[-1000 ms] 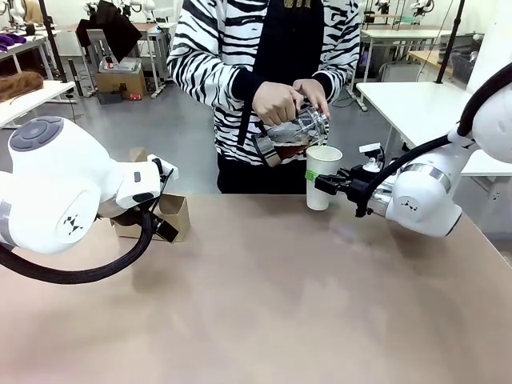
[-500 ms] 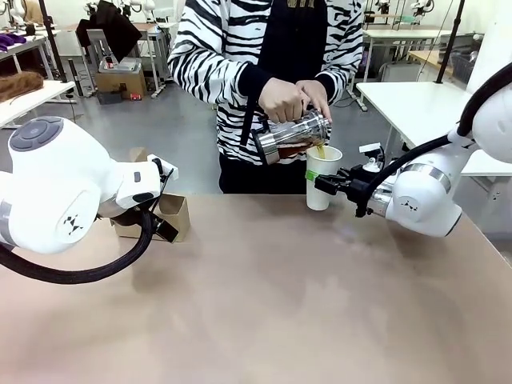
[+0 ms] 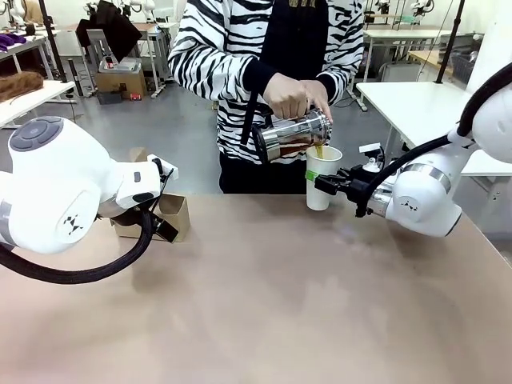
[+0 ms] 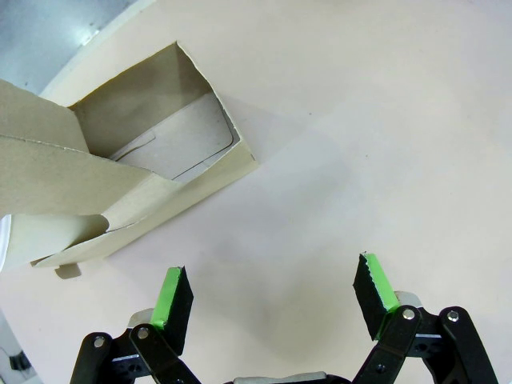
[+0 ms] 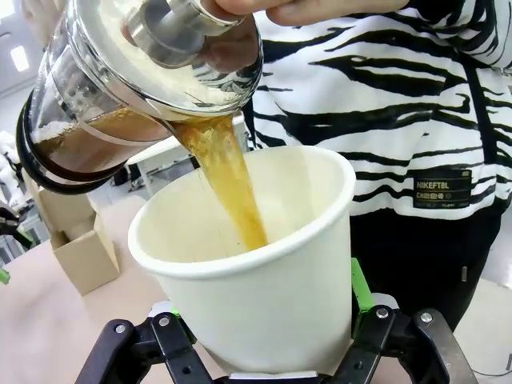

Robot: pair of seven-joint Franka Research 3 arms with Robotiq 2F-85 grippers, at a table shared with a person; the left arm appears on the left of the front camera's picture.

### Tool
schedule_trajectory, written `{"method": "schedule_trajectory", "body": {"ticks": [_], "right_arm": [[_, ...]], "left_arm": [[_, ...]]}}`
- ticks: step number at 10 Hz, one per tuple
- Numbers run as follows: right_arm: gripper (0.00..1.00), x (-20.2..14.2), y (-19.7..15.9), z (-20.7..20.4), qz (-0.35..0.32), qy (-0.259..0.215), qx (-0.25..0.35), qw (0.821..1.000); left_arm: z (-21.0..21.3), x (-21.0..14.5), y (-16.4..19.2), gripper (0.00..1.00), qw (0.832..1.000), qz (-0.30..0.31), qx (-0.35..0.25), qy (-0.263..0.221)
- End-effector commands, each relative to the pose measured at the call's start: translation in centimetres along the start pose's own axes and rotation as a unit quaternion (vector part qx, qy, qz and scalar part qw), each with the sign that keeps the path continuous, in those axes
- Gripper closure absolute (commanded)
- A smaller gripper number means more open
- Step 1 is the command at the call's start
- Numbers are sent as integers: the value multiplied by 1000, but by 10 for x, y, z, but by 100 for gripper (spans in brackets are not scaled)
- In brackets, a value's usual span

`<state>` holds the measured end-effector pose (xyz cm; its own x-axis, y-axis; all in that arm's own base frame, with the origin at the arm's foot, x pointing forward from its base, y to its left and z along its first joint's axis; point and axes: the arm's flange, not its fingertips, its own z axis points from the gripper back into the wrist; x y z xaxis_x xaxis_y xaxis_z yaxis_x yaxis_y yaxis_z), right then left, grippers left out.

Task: Pour a drink into a cup and package it in a carrier.
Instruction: When a person places the Paper Cup Lid on the 600 ml Paper Cup , lift the 600 ml Paper Cup.

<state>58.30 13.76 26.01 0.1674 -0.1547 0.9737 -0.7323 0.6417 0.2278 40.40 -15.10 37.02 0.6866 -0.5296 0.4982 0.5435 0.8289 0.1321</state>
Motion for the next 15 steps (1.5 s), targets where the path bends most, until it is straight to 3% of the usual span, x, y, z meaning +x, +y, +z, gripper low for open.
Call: {"method": "schedule_trajectory", "body": {"ticks": [1,15], "right_arm": [[19,2,3,-1,0,3,-4,1000],[19,2,3,-1,0,3,-4,1000]], "left_arm": [[0,0,0,0,1000,0,-1,-1],[0,0,0,0,1000,0,-1,-1]]}}
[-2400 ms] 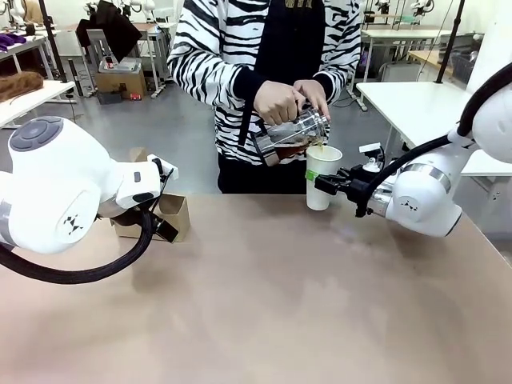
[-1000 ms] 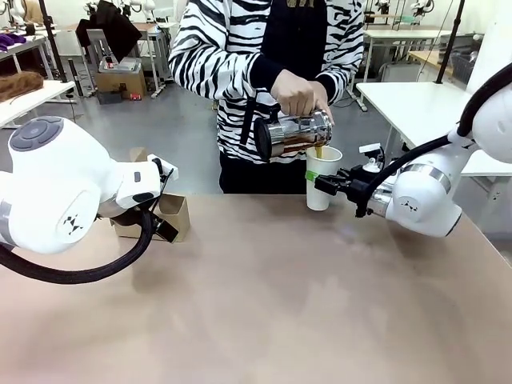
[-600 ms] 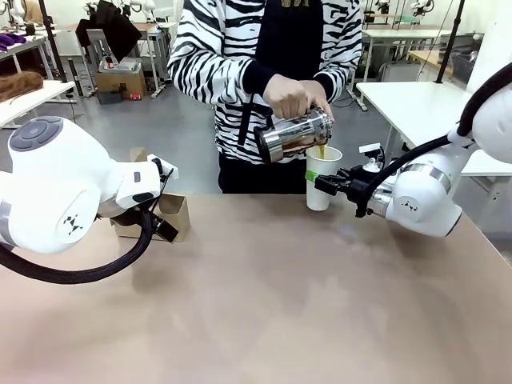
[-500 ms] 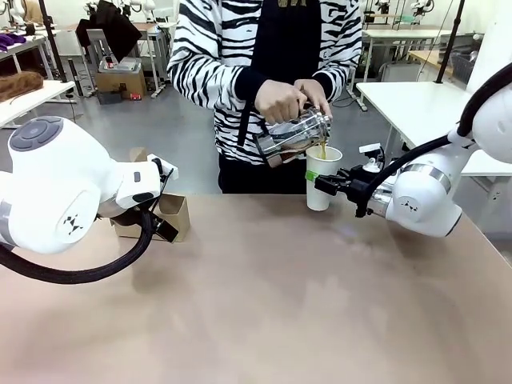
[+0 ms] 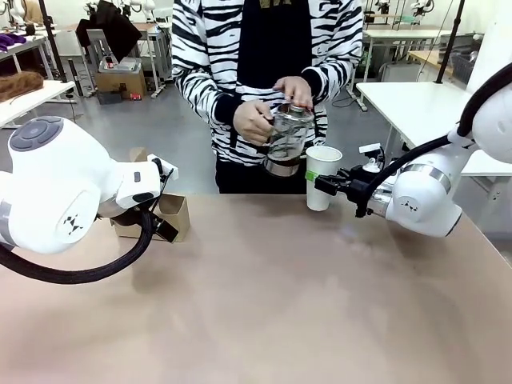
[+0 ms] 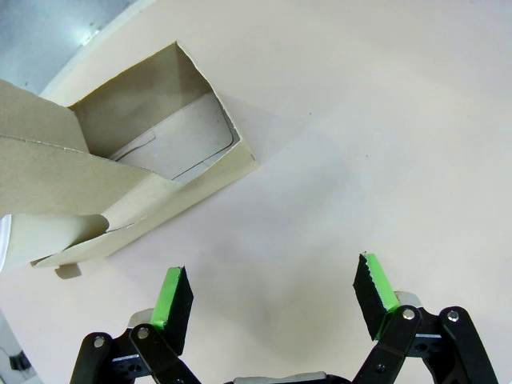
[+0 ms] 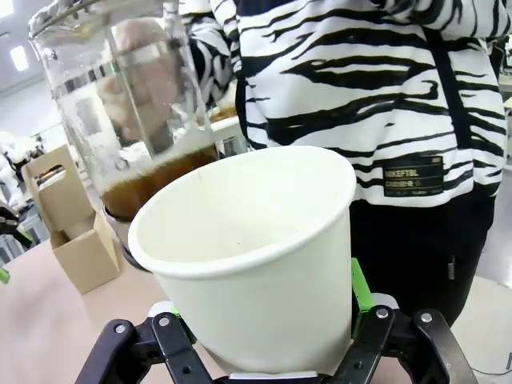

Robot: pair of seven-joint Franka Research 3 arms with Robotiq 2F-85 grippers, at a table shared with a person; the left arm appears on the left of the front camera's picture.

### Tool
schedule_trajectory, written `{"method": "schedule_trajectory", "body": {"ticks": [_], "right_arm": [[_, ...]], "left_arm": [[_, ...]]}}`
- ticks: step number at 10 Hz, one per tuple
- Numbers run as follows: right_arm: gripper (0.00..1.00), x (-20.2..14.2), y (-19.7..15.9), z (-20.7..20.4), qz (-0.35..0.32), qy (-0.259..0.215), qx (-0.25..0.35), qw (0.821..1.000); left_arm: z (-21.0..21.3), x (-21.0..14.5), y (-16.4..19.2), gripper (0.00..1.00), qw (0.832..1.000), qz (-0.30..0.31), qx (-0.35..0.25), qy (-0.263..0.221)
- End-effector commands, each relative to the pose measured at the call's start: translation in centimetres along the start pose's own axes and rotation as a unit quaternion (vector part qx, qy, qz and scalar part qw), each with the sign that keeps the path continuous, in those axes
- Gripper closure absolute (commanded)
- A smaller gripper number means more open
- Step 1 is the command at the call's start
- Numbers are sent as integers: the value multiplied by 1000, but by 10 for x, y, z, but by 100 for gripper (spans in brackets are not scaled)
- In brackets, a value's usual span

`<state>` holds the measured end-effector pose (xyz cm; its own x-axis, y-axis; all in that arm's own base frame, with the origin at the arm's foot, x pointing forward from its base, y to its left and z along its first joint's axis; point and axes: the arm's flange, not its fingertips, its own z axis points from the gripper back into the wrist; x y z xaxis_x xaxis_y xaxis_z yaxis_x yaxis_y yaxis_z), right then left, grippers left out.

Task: Pour a drink into a cup and package it in a carrier.
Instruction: When a person places the Paper Cup Lid on the 600 ml Paper Cup , lift the 600 ml Paper Cup.

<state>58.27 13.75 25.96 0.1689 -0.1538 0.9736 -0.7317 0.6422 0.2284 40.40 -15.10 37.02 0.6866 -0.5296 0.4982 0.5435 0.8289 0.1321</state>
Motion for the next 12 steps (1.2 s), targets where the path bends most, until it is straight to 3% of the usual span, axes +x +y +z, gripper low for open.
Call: {"method": "schedule_trajectory", "body": {"ticks": [1,12], "right_arm": [[19,2,3,-1,0,2,-4,1000],[19,2,3,-1,0,2,-4,1000]], "left_arm": [[0,0,0,0,1000,0,-1,-1],[0,0,0,0,1000,0,-1,-1]]}}
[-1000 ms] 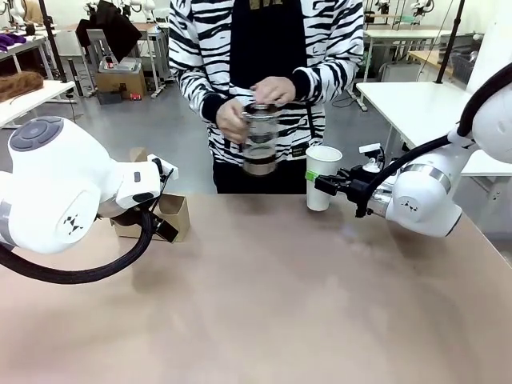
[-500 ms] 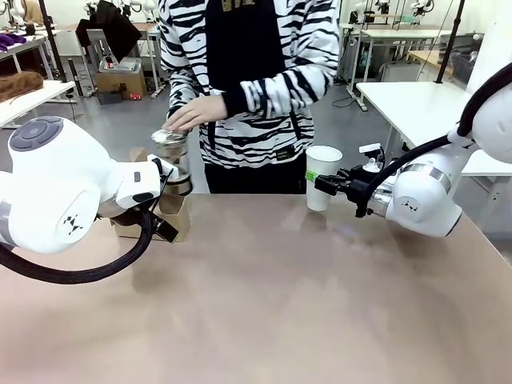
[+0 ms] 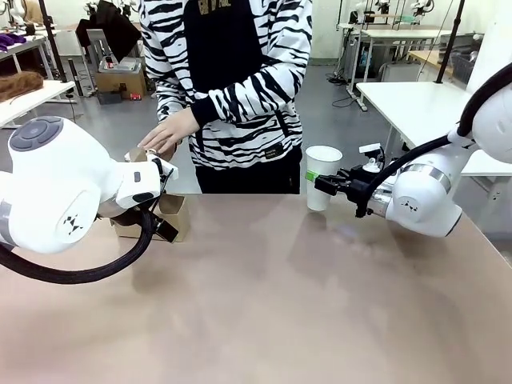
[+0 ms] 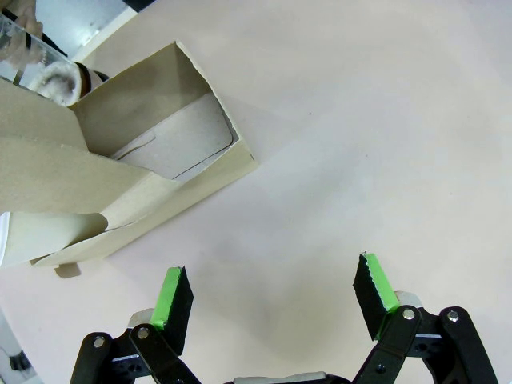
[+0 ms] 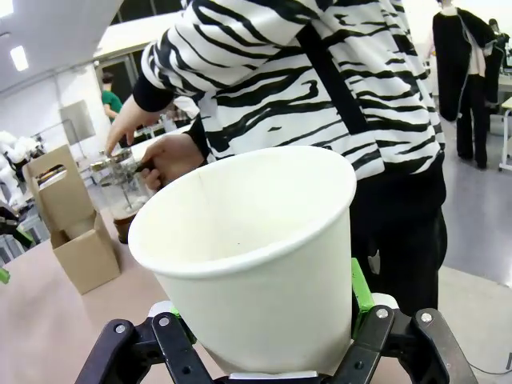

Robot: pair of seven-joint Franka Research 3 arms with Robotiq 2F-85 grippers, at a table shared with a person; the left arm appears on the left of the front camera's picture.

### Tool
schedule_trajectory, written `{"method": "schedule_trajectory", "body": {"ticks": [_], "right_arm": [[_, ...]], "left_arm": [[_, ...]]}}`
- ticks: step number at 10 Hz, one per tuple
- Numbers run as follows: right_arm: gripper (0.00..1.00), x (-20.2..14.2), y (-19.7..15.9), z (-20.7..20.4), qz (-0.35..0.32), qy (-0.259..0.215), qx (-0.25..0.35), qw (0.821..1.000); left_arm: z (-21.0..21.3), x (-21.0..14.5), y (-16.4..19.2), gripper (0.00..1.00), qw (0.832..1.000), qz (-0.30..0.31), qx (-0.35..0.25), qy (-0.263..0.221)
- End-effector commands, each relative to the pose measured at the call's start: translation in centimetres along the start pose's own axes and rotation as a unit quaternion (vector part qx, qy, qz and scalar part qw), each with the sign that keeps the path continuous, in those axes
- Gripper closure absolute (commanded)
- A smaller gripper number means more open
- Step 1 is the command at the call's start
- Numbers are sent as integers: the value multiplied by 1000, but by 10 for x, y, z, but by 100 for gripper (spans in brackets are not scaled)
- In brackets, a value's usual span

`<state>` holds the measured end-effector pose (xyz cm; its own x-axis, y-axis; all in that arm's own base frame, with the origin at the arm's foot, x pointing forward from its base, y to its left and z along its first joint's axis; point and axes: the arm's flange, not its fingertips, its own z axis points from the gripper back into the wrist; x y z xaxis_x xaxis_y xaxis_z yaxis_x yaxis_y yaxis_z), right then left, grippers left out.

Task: Pour a drink into a cup and package it in a carrier.
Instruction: When a person places the Paper Cup Lid on the 600 ml Paper Cup , lift the 600 ml Paper Cup.

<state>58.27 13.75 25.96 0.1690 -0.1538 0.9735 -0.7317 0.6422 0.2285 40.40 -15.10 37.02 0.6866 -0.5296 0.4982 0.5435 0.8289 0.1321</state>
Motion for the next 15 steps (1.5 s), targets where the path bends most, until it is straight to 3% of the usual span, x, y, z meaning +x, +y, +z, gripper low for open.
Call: {"method": "schedule_trajectory", "body": {"ticks": [1,15], "right_arm": [[19,2,3,-1,0,2,-4,1000],[19,2,3,-1,0,2,-4,1000]], "left_arm": [[0,0,0,0,1000,0,-1,-1],[0,0,0,0,1000,0,-1,-1]]}}
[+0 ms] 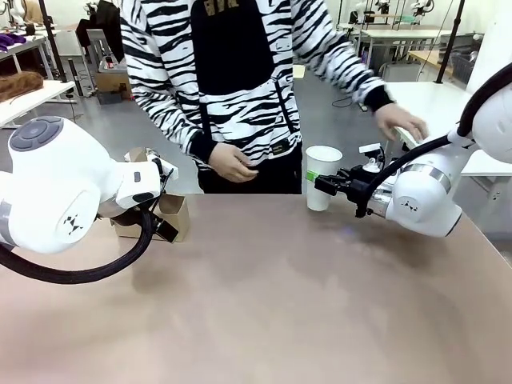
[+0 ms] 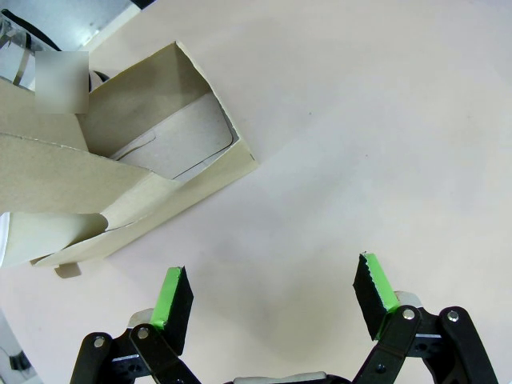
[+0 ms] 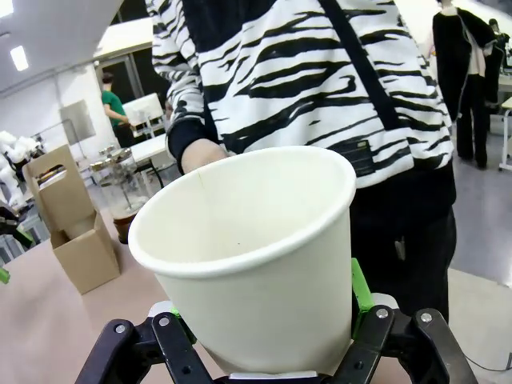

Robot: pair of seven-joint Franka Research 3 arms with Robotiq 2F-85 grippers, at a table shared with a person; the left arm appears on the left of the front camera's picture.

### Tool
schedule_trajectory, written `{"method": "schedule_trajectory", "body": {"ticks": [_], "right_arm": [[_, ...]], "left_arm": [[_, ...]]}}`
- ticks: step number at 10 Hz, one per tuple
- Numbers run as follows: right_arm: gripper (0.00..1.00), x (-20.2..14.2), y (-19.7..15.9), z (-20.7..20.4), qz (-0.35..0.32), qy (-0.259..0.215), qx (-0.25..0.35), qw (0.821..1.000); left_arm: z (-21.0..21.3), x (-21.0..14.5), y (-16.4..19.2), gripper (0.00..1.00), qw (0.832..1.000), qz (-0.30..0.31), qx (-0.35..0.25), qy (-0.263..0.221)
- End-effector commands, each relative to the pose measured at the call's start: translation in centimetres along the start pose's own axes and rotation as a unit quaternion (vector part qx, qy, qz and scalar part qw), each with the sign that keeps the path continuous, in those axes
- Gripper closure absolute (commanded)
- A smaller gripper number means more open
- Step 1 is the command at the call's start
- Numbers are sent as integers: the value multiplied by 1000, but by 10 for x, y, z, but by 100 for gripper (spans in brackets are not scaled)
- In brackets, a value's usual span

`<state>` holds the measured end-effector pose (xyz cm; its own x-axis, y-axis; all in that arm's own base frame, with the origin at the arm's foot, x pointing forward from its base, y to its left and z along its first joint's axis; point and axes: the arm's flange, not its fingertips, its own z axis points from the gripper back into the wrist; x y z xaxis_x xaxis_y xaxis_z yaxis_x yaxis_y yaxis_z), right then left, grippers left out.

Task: Pour a drink into a cup and package it in a carrier.
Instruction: When a person places the Paper Cup Lid on the 600 ml Paper Cup , lift the 600 ml Paper Cup.

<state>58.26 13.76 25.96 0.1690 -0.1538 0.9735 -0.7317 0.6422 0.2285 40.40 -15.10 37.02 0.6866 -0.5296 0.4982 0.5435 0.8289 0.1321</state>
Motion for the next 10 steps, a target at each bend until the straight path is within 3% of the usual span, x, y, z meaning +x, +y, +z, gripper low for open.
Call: {"method": "schedule_trajectory", "body": {"ticks": [1,10], "right_arm": [[19,2,3,-1,0,2,-4,1000],[19,2,3,-1,0,2,-4,1000]], "left_arm": [[0,0,0,0,1000,0,-1,-1],[0,0,0,0,1000,0,-1,-1]]}}
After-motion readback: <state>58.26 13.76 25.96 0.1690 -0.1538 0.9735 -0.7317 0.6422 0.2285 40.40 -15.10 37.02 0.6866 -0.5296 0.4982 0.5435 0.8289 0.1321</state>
